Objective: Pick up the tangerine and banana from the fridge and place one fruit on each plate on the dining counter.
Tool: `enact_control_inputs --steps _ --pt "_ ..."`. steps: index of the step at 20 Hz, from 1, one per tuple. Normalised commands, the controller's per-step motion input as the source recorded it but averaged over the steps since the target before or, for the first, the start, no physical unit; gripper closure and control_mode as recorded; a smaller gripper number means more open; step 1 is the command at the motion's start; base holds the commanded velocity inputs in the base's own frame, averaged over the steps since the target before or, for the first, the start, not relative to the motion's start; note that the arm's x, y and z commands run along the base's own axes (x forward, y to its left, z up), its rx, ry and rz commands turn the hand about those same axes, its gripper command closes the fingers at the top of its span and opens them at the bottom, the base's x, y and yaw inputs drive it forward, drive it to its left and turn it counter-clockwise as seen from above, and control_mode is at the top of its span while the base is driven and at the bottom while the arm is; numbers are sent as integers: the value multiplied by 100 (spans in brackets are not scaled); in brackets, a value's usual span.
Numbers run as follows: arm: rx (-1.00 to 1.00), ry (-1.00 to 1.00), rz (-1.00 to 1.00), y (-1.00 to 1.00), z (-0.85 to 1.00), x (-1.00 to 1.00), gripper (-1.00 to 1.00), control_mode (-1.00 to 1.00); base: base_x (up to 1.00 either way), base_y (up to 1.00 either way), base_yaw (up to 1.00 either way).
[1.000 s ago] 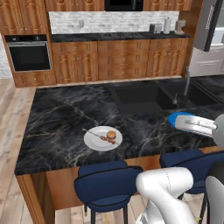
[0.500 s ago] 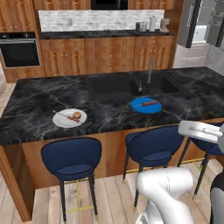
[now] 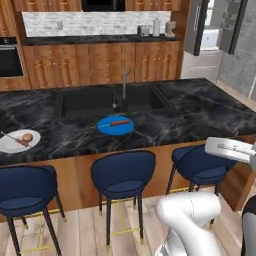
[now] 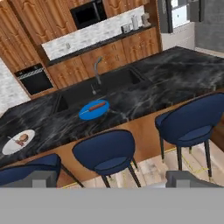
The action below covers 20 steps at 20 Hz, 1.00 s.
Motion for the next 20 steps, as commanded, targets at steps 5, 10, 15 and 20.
enact_control_inputs --steps 5,10,15,20 --pt "0 0 0 0 0 0 -100 100 0 -100 0" --pt "0 0 0 0 0 0 -100 100 0 -100 0" --pt "0 0 0 0 0 0 -100 100 12 -100 0" --pt "0 0 0 0 0 0 -100 100 20 -100 0"
